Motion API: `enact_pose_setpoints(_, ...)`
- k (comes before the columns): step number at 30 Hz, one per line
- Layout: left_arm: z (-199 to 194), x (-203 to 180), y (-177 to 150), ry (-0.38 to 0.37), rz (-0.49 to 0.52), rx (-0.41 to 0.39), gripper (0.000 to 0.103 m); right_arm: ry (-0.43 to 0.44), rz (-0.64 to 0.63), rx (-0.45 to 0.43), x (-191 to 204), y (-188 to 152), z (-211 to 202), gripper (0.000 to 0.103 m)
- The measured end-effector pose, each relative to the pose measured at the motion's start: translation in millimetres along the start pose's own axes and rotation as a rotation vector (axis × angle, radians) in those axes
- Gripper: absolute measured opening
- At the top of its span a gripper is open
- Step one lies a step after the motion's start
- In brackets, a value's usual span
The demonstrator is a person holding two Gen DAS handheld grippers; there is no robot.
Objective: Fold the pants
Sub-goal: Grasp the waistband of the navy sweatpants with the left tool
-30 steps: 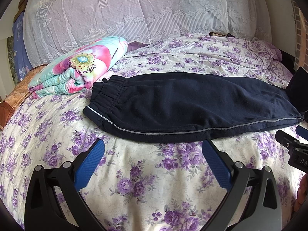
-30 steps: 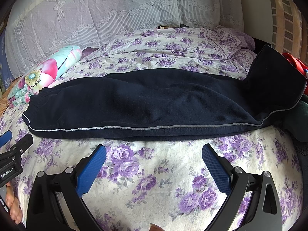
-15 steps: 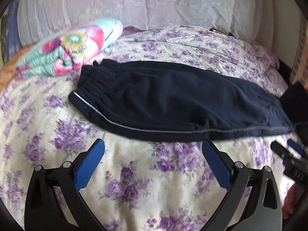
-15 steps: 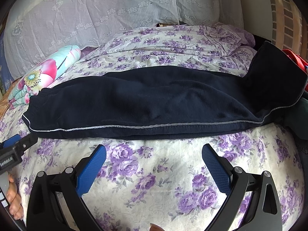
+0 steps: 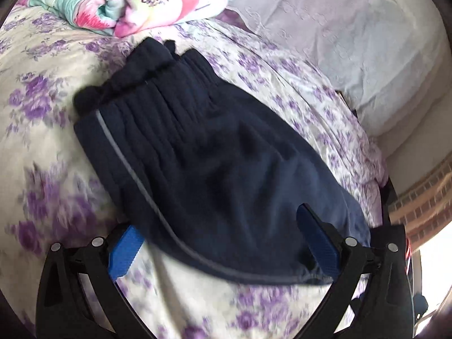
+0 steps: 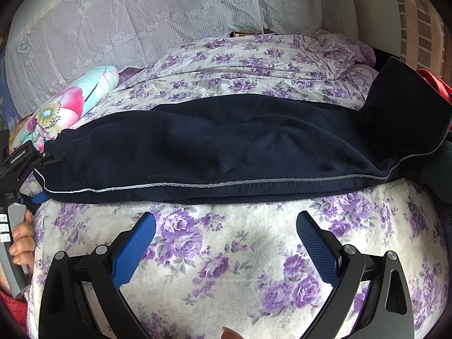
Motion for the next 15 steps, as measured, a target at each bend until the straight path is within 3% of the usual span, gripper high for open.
enact_pose_setpoints(6,2.6,11.1,24.7,-0.037,-0.11,-0.032,0.097,0.043,0.055,0.019,-6.3,0.1,5.0,0.1)
enact_pose_setpoints(7,2.6,10.1,24.8,-0.021,-0.1,-0.041,0.091,0.054,0.07,0.019,-8.7,0.0,5.6,0.1)
enact_pose_setpoints(8,3.3,9.7,27.2,0.005,-0.09,-0.054,0.075,0.064,0.087,0.018,-10.8,-0.2,6.3,0.1)
enact_pose_setpoints(10,4.0,11.8,29.6,0.051,-0.082,-0.074,0.057,0.078,0.131,0.012,-17.7,-1.4,5.9,0.1)
enact_pose_setpoints(15,-3.9,25.4,35.1,0.013,-0.135,-0.071,0.031,0.087,0.233,-0.021,-36.3,-4.3,4.6,0.1)
Point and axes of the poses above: each gripper's, at about its wrist camera, not at the fingertips, and z roughly the way its jaws point, x to its left, y to its top, the point moved 3 cm from there along z, roughly the way its jaws point, and after that the axes turned 13 degrees about -z, right-handed, at the moved point
